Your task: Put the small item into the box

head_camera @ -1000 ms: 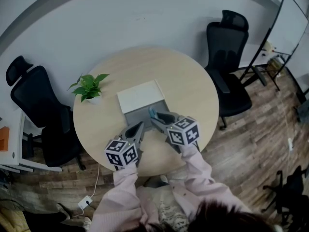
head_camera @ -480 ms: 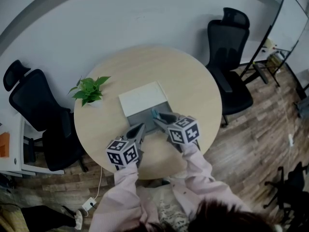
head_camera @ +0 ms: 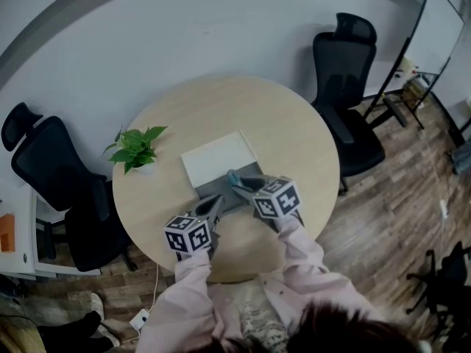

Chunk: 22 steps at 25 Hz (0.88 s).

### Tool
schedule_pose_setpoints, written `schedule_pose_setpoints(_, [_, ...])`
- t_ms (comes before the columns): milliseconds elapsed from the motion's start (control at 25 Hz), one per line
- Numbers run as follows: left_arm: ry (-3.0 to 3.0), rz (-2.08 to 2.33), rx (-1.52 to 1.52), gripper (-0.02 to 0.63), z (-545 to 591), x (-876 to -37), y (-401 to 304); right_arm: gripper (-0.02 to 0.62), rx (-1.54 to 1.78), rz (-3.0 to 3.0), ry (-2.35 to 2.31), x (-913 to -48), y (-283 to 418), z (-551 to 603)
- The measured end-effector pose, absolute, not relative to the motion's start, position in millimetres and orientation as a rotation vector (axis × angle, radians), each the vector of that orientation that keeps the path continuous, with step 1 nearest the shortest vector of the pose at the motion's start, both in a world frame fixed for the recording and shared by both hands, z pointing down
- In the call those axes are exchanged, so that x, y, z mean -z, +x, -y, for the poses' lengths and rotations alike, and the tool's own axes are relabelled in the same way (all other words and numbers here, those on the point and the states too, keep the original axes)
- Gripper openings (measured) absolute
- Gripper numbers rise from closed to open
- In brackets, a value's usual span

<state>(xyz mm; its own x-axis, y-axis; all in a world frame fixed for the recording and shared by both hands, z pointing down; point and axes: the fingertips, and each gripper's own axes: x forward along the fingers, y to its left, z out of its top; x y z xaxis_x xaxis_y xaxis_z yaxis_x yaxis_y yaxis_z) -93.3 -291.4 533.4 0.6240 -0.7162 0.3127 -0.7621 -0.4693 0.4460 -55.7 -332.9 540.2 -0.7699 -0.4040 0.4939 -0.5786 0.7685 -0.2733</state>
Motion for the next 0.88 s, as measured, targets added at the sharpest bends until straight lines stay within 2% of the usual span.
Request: schedule_pose_setpoints(880, [2.197, 1.102, -0.126, 0.008, 300.8, -563.0, -98.2, 0.127, -0.577, 2.389, 0.525, -584.9, -71.0, 344.2])
